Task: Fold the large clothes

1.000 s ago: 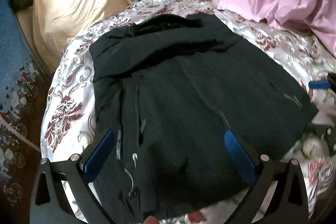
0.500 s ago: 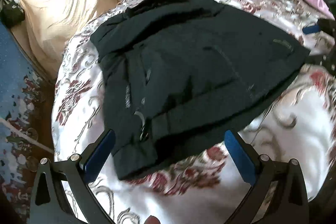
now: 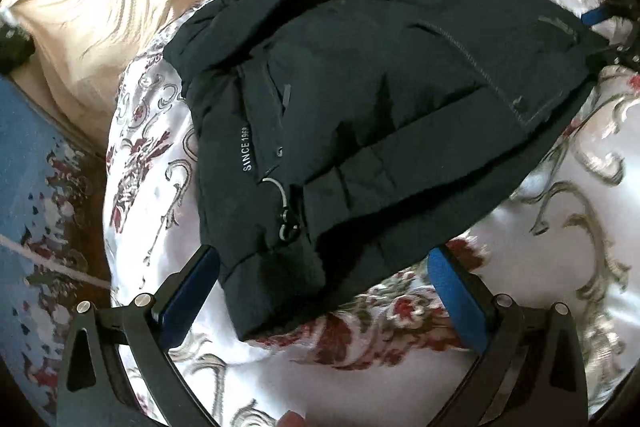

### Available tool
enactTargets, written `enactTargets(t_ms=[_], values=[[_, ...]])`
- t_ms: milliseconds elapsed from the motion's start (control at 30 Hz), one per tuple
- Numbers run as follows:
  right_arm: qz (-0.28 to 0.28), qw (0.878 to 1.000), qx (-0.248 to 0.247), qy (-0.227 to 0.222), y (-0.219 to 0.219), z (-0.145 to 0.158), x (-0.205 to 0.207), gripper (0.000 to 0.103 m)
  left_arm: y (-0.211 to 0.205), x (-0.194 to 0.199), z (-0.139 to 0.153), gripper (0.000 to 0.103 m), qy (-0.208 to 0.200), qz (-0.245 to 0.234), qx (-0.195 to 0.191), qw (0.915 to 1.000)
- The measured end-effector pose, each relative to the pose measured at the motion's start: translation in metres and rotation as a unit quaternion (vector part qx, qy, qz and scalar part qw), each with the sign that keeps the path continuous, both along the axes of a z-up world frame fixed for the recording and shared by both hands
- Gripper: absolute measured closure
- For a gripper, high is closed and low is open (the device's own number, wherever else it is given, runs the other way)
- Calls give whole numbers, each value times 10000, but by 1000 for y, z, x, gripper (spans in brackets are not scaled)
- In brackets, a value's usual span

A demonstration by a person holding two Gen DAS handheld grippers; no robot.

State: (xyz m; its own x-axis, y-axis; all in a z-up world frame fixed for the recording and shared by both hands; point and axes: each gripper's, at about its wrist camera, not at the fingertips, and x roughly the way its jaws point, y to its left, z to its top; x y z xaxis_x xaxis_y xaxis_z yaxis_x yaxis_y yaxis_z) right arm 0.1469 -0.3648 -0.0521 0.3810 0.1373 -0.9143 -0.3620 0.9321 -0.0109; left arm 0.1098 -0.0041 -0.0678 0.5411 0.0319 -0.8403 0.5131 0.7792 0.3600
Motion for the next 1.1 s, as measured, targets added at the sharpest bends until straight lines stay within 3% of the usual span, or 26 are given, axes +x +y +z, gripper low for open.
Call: enactTargets(t_ms=[167,367,467,600,667,767,833,900,933,1100], values=[[338,9989,-50,327,0,-9,-10,0,3,8,-13,1,64,-463,365,9982],[404,9987,-322,48,7,-9,-8,0,-4,-4,-19,1,-294,-975,796,9916],[398,9989,-240,54,4,-9,-7,0,0,-8,-21,1,-267,-1072,809,9906],[395,9992,-60,-31,-1,-9,-9,0,2,2,-26,1,-170,-1108,813,9904],[364,9993,12,-107,-3,-7,-11,0,-1,4,-27,1,-440,-1082,1004,9881],[276,9995,96,-149,-4,-6,-14,0,2,11,-33,1,-888,-555,1426,9842],[233,9994,156,-189,-5,-5,-17,0,9,11,-29,1,-853,-475,1153,9885],[193,9993,234,-227,-7,-4,-20,0,16,2,-21,1,-664,-776,710,9922],[180,9992,283,-231,-8,-4,-21,0,15,1,-21,1,-629,-838,681,9922],[182,9988,279,-352,-8,-1,-23,0,5,12,-29,1,-916,-636,1137,9872]])
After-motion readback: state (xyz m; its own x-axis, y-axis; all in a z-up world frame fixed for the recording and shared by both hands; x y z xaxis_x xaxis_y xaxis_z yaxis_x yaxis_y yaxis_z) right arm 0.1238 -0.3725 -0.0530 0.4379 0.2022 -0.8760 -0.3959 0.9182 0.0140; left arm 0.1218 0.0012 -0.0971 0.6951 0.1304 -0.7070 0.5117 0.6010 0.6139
